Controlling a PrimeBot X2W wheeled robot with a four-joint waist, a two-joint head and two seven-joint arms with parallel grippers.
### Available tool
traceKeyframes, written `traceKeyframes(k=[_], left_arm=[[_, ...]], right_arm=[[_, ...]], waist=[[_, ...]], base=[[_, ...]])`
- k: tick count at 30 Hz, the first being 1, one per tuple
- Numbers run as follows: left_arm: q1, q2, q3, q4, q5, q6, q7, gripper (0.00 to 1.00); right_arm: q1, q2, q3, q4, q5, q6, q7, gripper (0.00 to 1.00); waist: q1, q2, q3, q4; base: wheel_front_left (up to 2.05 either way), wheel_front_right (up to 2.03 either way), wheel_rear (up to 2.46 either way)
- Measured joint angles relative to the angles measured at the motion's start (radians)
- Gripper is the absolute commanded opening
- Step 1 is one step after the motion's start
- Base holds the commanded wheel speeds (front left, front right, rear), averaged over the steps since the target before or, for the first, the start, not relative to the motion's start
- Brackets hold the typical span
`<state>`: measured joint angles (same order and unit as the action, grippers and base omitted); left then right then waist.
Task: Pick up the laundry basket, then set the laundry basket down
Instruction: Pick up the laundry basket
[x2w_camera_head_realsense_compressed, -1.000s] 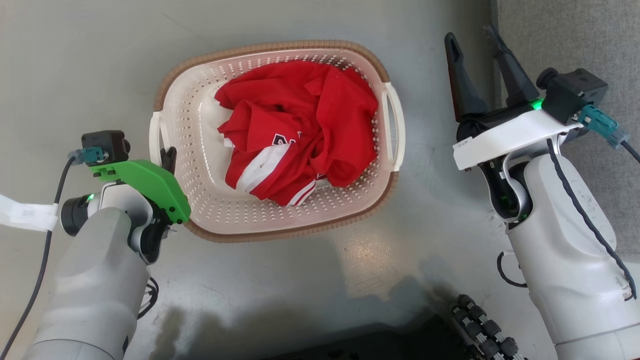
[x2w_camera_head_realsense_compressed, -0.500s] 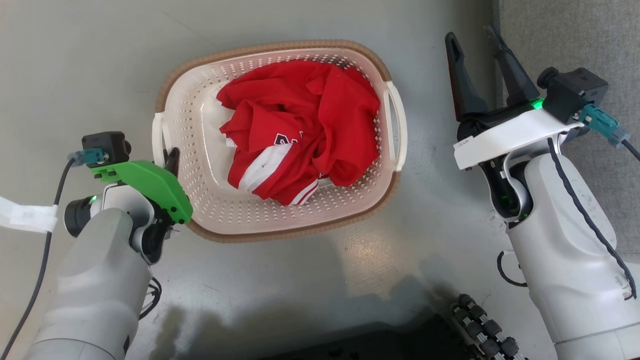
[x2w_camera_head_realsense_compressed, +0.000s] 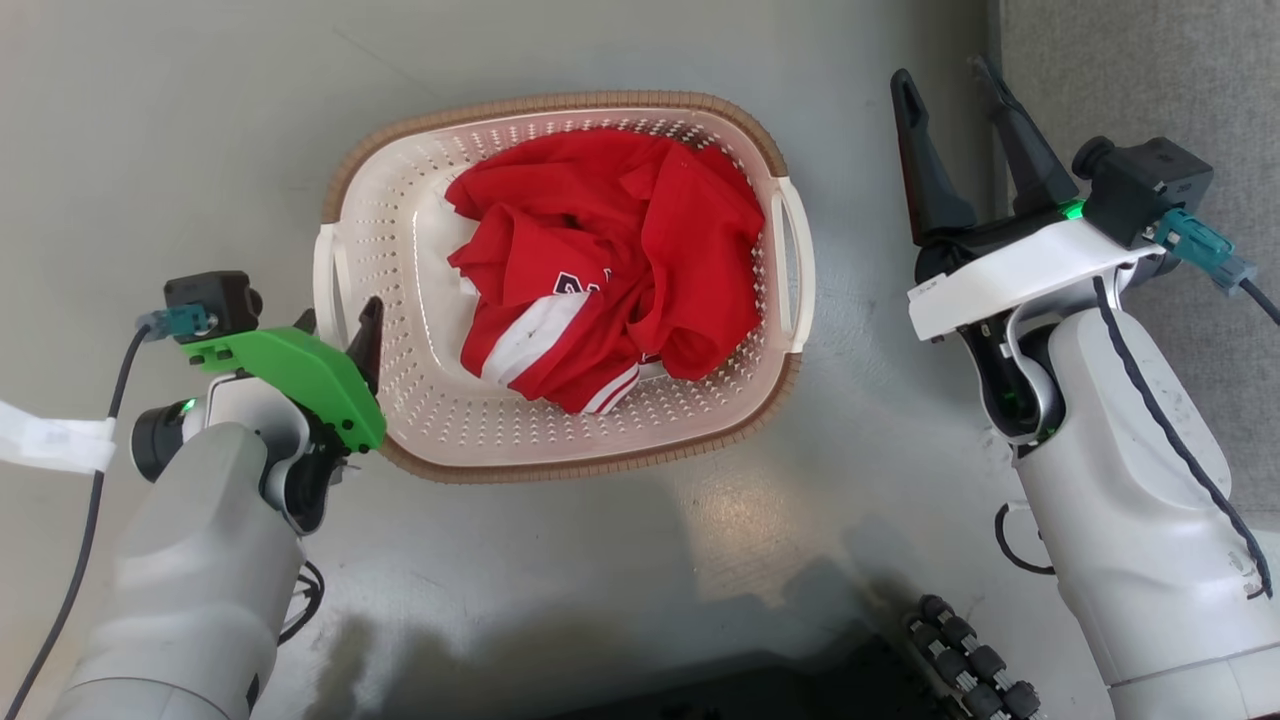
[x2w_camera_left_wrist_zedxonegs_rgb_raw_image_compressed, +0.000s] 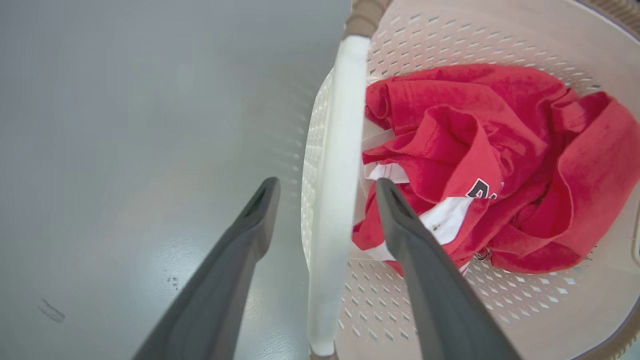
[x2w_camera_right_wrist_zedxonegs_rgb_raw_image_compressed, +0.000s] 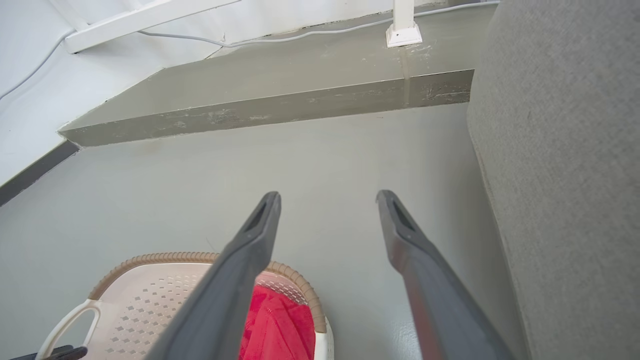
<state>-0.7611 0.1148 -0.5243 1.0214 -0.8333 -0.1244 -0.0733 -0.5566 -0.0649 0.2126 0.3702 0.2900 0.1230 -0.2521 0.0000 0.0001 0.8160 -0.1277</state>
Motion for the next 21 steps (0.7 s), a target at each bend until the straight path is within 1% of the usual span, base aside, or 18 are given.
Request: traceKeyframes(k=[5,11,21], left_arm=[[0.000,0.017,-0.021,0.003,-0.001,0.000,-0.018,1.00],[0.003,0.041,-0.062,-0.007,0.009,0.000,-0.069,1.00],[0.022,0.064,-0.131,-0.067,0.047,0.000,-0.149,1.00]], right_arm=[[0.000,0.001,0.000,0.010,-0.001,0.000,0.000,1.00],[0.000,0.002,-0.001,0.025,-0.001,0.000,0.000,1.00],[0.020,0.003,-0.020,0.052,0.009,0.000,0.000,1.00]], waist=[[0.0000,0.0000,-0.022,0.001],[0.0000,0.0000,-0.063,0.001],[0.0000,0.0000,-0.172,0.001]], base=[[0.00,0.00,0.00],[0.00,0.00,0.00],[0.00,0.00,0.00]])
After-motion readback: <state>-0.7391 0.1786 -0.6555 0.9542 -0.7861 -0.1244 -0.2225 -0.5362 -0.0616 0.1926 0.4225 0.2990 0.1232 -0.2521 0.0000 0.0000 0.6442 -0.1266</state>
